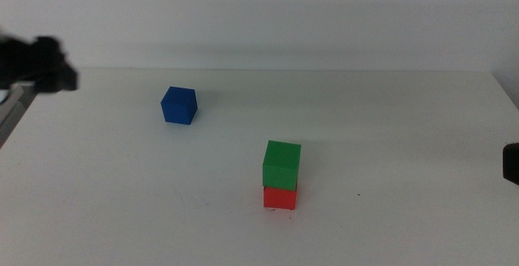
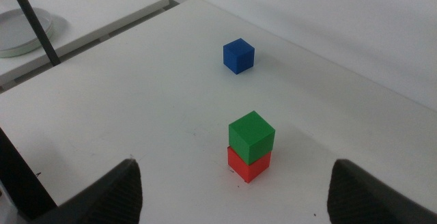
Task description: Stack red cubes first, then green, then blue cubes in a specific spot.
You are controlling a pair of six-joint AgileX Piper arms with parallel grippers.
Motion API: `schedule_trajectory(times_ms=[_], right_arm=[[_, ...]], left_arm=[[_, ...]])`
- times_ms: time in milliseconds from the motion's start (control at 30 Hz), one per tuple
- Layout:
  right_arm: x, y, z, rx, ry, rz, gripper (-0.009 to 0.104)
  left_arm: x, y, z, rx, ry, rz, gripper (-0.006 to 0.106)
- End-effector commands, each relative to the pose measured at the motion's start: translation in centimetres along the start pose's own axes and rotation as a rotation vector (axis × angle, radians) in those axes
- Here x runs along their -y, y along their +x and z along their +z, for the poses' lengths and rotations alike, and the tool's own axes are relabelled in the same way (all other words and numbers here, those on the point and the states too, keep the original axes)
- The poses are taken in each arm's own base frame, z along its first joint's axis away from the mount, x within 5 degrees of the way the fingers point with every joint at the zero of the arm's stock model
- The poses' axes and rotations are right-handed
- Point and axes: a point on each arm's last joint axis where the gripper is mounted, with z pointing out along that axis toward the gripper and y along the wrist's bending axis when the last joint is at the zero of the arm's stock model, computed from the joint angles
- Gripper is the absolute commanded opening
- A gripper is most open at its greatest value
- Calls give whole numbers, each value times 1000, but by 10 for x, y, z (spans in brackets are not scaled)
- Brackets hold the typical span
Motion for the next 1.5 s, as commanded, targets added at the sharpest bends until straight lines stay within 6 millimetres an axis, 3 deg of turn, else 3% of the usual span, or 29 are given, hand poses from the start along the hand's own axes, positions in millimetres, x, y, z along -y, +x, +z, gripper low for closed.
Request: schedule_trajectory(times_ms=[0, 167, 333, 600, 833, 1100, 1233, 1367, 1467], right_arm=[[0, 0, 0, 10, -3, -15, 86], [0, 0, 0, 10, -3, -15, 86], [0, 0, 0, 12, -4, -15, 86], [0, 0, 0, 12, -4, -15, 86], [0, 0, 0, 12, -4, -15, 86], [0, 0, 0, 12, -4, -15, 86], [0, 0, 0, 12, -4, -15, 86], [0, 0, 0, 12, -4, -15, 86], [0, 0, 0, 12, -4, -15, 86]], left_arm=[[8, -26, 31, -122, 34, 13, 94], [31, -65, 101, -224, 13, 79, 94], [45, -95, 148, -276, 8, 195, 94], [54, -125, 225, -295, 45, 156, 94], [56, -121, 289, -350, 53, 154, 94], [55, -94, 333, -448, 64, 139, 92], [56, -89, 341, -456, 70, 134, 73], [56, -93, 335, -448, 82, 123, 26], [59, -110, 307, -393, 87, 130, -2]])
